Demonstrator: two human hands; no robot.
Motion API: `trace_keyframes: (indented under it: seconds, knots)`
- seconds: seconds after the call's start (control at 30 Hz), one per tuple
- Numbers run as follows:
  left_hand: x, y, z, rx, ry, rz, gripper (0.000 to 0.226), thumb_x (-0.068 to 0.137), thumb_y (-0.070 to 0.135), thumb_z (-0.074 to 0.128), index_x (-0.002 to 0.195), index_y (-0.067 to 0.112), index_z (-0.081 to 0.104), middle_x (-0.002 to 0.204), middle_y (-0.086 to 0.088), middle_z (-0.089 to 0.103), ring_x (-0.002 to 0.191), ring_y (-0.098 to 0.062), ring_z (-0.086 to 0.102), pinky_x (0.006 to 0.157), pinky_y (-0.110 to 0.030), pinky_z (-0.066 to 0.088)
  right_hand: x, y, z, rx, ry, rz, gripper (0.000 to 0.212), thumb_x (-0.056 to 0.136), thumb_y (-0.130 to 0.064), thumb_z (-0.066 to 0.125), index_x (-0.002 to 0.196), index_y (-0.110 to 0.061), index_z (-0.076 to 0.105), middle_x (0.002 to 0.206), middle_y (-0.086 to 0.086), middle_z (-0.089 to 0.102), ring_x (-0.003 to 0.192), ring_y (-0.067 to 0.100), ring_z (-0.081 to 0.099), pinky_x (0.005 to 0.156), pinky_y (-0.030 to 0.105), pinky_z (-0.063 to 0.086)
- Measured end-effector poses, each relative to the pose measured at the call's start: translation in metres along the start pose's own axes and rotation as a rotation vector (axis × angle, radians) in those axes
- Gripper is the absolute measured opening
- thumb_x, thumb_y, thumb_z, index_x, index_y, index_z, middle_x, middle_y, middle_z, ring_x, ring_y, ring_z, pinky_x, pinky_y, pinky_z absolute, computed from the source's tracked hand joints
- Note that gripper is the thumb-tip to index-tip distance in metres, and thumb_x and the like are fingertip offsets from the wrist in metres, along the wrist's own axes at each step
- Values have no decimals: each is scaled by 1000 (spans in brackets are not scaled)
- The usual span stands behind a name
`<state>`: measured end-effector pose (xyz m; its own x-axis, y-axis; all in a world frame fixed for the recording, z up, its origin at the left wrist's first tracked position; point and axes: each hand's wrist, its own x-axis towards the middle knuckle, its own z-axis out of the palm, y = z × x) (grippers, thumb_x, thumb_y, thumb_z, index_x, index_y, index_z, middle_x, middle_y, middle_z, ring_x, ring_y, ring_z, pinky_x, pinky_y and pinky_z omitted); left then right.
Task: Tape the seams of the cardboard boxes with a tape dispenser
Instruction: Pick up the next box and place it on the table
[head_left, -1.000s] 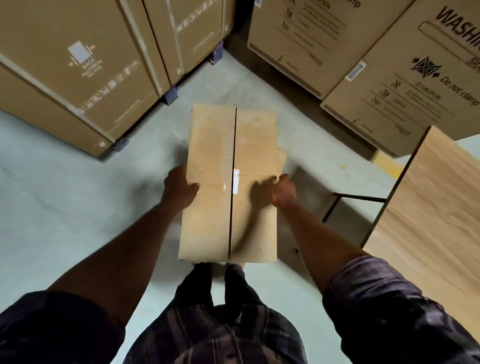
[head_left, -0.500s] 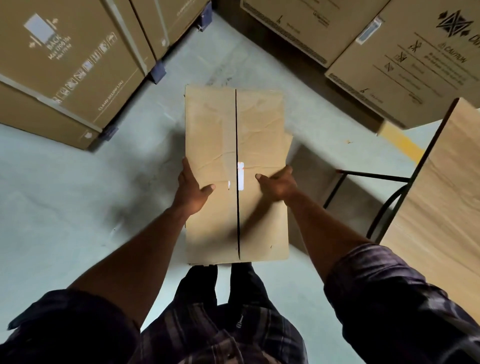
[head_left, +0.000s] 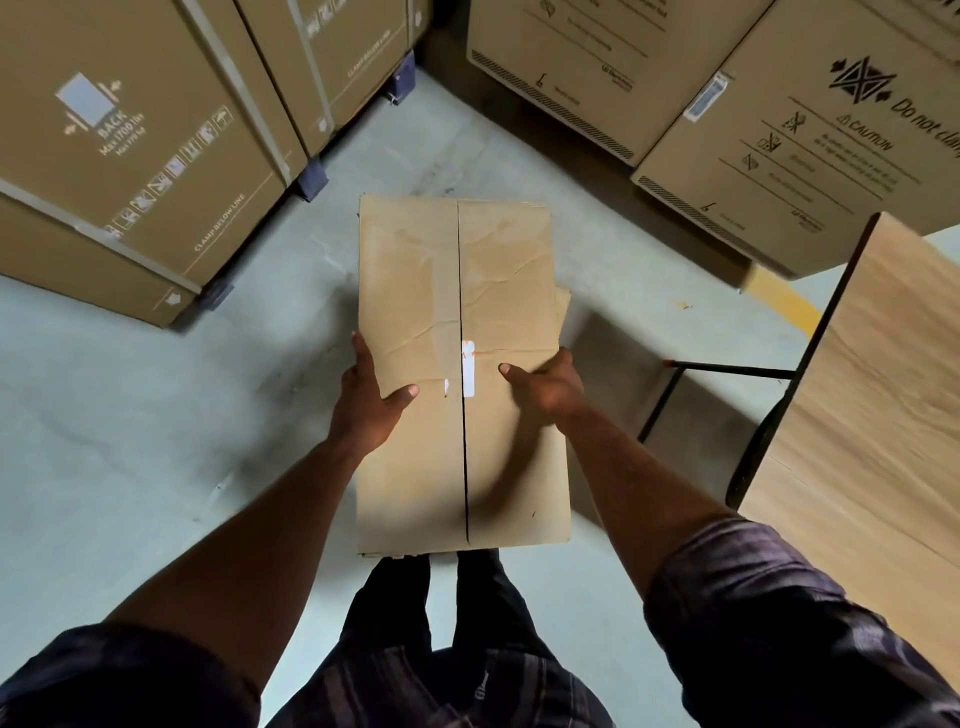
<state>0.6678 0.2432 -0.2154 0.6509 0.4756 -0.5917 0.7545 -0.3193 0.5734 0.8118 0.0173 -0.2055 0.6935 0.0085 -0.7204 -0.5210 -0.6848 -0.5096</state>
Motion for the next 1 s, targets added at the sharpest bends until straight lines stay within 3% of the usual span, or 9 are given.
trace_keyframes:
  seconds: [0.2,0.37,0.47,0.63,0.77,0.87,1.0]
  knots:
    - [-23,20,-7,-5,104,-14,108,86,53,71,159,33,-5,146,-21,44,130,-41,48,101,-45,43,-23,-10,-22,-19,29,-78,88,69,-62,85,135,-20,43,128,0,61,119,24,60,101,41,53]
    - [-45,36,-12,-59,166,6,110,76,67,73,159,32,10,150,-15,43,136,-36,43,108,-46,39,-54,-18,-57,-39,64,-160,92,72,-67,80,142,-20,44,124,-1,62,109,20,60,87,29,48]
    - [-64,50,-12,-122,215,69,112,64,83,65,155,34,23,142,-12,51,128,-35,50,105,-49,46,-74,-18,-81,-80,72,-193,86,75,-69,77,139,-20,45,116,-2,61,96,18,56,80,27,43]
    - [-92,69,-7,-159,207,99,107,59,94,56,147,37,35,132,-7,57,119,-32,56,102,-50,49,-101,-3,-117,-164,125,-271,85,76,-75,71,136,-19,45,127,4,61,114,27,59,83,31,45]
    - [-119,90,4,-233,199,137,92,60,88,62,135,37,50,124,-3,60,115,-27,58,102,-50,49,-118,16,-145,-101,164,-324,87,71,-78,72,130,-19,47,124,6,61,103,24,57,85,36,51]
    - [-142,108,8,-274,184,170,86,63,81,66,137,40,48,126,-3,58,116,-24,58,102,-46,50,-135,29,-164,-25,172,-316,95,68,-79,74,136,-20,44,132,7,58,112,26,59,90,38,54]
    - [-174,134,6,-277,162,258,66,76,67,68,133,37,52,125,-3,56,116,-23,58,99,-41,51,-161,44,-189,81,190,-329,87,74,-67,78,137,-17,46,133,5,60,107,21,57,85,31,48]
